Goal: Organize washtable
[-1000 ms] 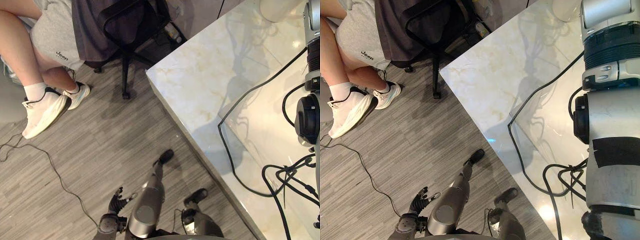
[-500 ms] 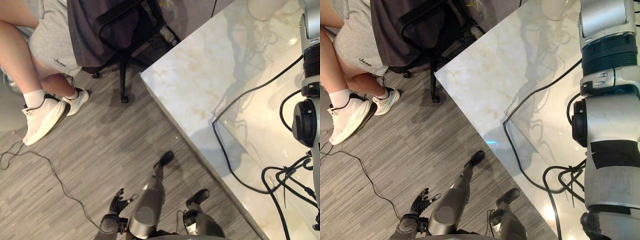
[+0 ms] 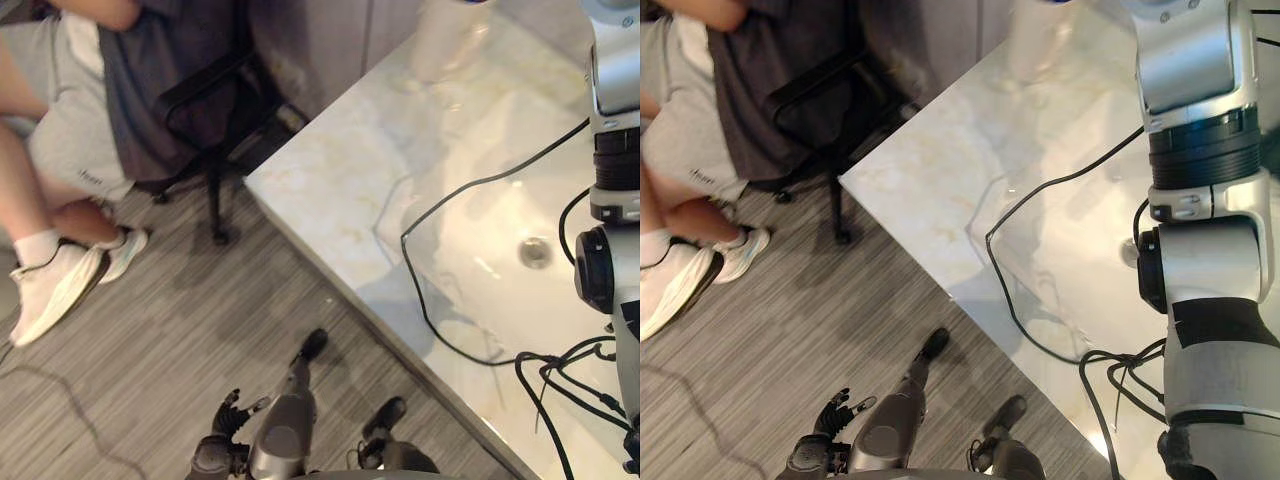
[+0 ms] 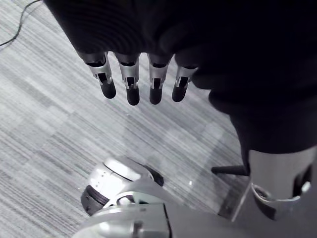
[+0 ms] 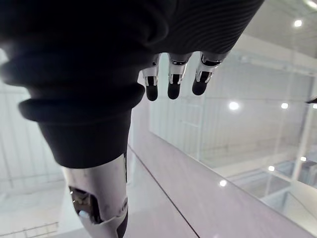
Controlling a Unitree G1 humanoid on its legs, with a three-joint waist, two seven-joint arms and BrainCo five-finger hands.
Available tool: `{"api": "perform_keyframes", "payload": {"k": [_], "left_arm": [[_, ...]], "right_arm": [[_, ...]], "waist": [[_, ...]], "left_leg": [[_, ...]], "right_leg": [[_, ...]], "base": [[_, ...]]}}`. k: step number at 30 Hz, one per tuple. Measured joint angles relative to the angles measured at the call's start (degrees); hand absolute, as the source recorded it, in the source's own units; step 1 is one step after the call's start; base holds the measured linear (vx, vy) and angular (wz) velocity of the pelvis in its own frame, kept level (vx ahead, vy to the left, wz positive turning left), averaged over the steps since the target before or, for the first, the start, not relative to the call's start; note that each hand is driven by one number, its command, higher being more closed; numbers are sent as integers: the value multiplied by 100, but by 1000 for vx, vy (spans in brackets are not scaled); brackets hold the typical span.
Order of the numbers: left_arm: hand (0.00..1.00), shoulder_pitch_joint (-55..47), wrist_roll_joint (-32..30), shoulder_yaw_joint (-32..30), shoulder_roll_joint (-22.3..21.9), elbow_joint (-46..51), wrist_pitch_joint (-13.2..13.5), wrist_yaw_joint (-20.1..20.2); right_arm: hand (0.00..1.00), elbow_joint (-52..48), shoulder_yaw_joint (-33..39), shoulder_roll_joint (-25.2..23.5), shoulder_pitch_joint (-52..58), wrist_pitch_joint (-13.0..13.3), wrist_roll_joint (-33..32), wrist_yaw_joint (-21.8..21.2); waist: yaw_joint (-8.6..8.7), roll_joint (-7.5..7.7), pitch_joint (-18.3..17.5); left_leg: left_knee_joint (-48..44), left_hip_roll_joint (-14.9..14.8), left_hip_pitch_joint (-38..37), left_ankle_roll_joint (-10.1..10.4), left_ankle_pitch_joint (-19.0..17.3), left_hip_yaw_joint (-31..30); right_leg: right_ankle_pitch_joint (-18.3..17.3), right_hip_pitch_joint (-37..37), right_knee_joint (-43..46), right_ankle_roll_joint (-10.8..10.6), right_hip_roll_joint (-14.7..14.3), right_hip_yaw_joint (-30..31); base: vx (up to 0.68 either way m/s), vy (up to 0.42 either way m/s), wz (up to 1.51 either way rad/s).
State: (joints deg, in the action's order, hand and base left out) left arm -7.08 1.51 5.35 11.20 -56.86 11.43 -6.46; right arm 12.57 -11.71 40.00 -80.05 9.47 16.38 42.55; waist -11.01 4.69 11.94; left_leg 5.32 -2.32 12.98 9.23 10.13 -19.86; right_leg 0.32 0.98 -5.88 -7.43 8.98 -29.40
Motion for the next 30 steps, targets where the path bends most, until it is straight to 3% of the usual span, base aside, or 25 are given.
{"api": "perform_keyframes", "payload": {"k": [4,10,12,16,19,21,22,25,30], "left_arm": [[0,-162,-2,-124,-20,-140,-69,27],[0,-348,1,-385,-22,-232,-127,41],[0,-427,-1,-492,2,-237,-138,93],[0,-483,3,-632,-5,-361,-162,141],[0,-605,4,-835,-93,-449,-164,137],[0,-732,4,-835,-142,-448,-165,138],[0,-744,3,-832,-156,-447,-165,138],[0,-748,-5,-830,-235,-446,-164,147],[0,-721,-11,-851,-277,-442,-167,143]], "right_arm": [[0,-420,-2,455,313,277,-14,-150],[0,-1504,175,1269,1332,460,68,-367],[0,-1922,792,1489,2217,577,261,-489],[0,-2099,2303,1473,3824,614,455,-535],[0,-2007,3790,812,5303,538,436,-536],[0,-1795,4546,-9,6269,514,142,-542],[0,-1730,4686,-203,6511,492,46,-562],[0,-1363,5045,-1473,7819,332,-290,-696],[0,-477,4981,-3489,9242,-37,-477,-1041]], "waist": [[250,16,-299],[599,154,-642],[734,229,-721],[926,268,-883],[1172,208,-1015],[1353,88,-1134],[1371,61,-1151],[1510,-57,-1257],[1508,-124,-1255]], "left_leg": [[6,-175,-296,-206,-234,457],[9,-312,-648,-223,-408,942],[10,-343,-819,-236,-482,1167],[11,-363,-1010,-245,-556,1503],[18,-376,-1213,-260,-639,1804],[17,-380,-1343,-259,-690,1995],[13,-381,-1376,-251,-712,2023],[12,-381,-1446,-226,-801,2048],[12,-372,-1545,-246,-879,2006]], "right_leg": [[94,-53,1,58,-76,172],[182,-119,0,107,-180,624],[214,-168,2,133,-185,831],[255,-165,17,122,-181,1168],[271,-169,21,102,-179,1496],[284,-176,21,94,-181,1689],[290,-176,21,89,-182,1732],[291,-200,2,88,-182,1786],[227,-361,-2,127,-165,1690]], "base": [[-36,13,-58],[-5,-2,-39],[11,0,-48],[7,8,-45],[8,9,-54],[5,3,-45],[5,1,-36],[1,-2,-13],[-5,-4,10]]}}
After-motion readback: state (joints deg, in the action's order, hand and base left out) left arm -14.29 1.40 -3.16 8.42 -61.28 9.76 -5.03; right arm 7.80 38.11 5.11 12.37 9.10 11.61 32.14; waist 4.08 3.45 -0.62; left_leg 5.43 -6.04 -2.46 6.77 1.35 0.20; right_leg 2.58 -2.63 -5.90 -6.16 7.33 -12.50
